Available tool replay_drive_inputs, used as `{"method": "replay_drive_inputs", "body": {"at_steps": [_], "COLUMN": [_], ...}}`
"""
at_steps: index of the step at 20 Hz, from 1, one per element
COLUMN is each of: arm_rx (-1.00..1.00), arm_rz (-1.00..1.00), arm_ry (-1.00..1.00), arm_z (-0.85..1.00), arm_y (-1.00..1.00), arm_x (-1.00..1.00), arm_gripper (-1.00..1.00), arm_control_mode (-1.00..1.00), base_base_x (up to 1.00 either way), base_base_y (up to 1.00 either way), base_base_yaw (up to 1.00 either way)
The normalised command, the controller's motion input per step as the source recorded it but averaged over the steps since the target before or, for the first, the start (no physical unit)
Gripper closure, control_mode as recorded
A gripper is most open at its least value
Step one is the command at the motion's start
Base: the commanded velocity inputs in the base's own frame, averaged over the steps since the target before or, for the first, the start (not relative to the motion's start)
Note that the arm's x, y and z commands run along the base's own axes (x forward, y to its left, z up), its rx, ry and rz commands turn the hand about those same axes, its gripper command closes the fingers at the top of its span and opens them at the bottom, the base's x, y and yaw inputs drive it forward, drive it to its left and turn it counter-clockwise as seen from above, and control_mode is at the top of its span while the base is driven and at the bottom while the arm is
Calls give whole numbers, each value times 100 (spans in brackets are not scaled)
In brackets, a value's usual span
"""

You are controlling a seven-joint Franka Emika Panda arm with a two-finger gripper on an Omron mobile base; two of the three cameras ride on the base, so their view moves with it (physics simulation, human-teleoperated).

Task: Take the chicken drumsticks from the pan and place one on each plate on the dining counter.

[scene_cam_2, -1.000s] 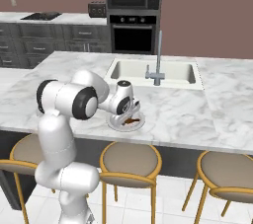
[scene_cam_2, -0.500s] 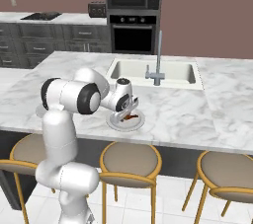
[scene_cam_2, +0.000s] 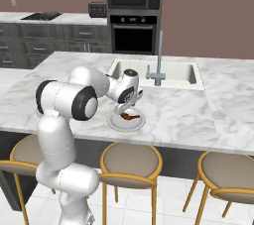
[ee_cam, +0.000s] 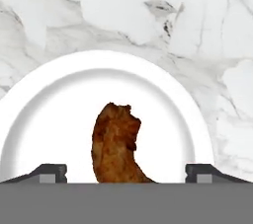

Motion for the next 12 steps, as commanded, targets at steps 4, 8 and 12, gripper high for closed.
{"method": "replay_drive_inputs", "body": {"at_steps": [4,8,12], "arm_rx": [2,0,-5], "arm_rz": [3,10,9], "arm_ry": [-2,-11,-26], "arm_z": [100,100,76], "arm_y": [4,13,23], "arm_x": [-14,-81,-100], "arm_gripper": [-100,-100,-100], "arm_control_mode": [-100,-100,-100], "base_base_x": [0,0,0], "base_base_y": [0,0,0], "base_base_yaw": [0,0,0]}}
